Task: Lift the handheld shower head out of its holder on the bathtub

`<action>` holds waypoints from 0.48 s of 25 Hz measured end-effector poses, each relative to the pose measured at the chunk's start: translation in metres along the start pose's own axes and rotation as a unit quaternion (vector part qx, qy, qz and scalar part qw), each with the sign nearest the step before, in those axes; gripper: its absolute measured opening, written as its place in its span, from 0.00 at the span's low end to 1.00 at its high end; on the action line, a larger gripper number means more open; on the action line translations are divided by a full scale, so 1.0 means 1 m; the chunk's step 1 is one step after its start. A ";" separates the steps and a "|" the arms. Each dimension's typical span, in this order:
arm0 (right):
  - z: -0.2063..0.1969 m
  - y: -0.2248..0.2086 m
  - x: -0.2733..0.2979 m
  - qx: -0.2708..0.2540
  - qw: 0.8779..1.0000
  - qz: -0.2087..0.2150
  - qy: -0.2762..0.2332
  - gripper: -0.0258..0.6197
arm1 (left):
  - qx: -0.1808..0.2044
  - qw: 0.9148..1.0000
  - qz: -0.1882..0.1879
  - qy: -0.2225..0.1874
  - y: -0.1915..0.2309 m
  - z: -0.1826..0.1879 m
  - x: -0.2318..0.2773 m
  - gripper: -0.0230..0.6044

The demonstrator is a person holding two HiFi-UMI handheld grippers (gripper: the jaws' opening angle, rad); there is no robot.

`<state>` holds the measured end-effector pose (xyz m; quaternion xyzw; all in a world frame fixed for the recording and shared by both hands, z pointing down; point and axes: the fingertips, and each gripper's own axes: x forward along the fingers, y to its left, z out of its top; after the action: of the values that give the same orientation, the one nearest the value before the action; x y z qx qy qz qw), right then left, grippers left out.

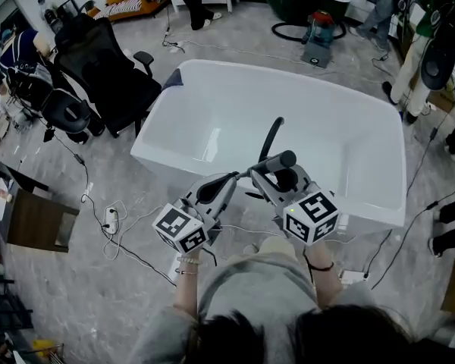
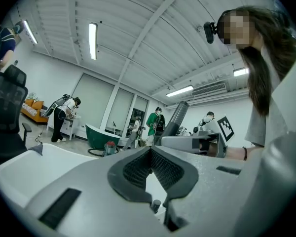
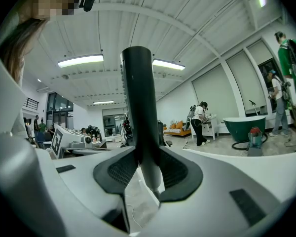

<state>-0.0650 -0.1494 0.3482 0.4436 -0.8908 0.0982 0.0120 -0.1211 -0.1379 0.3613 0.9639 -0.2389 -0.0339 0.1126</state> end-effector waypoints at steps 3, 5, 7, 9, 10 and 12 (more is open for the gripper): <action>0.002 -0.004 -0.003 0.002 1.000 -0.004 -0.005 0.25 | 0.009 1.000 -0.008 0.006 -0.004 0.001 0.006 0.04; 0.004 -0.005 -0.003 0.002 1.000 -0.004 -0.008 0.25 | 0.011 1.000 -0.012 0.005 -0.004 0.002 0.007 0.04; 0.004 -0.007 -0.002 0.001 1.000 -0.003 -0.009 0.25 | 0.013 1.000 -0.013 0.004 -0.005 0.002 0.009 0.04; 0.003 -0.010 -0.002 0.003 1.000 0.000 -0.011 0.25 | 0.014 1.000 -0.012 0.005 -0.004 0.001 0.012 0.04; 0.003 -0.010 -0.002 0.005 1.000 0.001 -0.012 0.25 | 0.015 1.000 -0.011 0.006 -0.004 0.001 0.012 0.04; 0.004 -0.011 -0.001 0.006 1.000 0.003 -0.014 0.25 | 0.017 1.000 -0.009 0.007 -0.003 0.001 0.012 0.04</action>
<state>-0.0559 -0.1558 0.3460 0.4424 -0.8915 0.0975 -0.0037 -0.1095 -0.1414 0.3595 0.9679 -0.2301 -0.0240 0.0978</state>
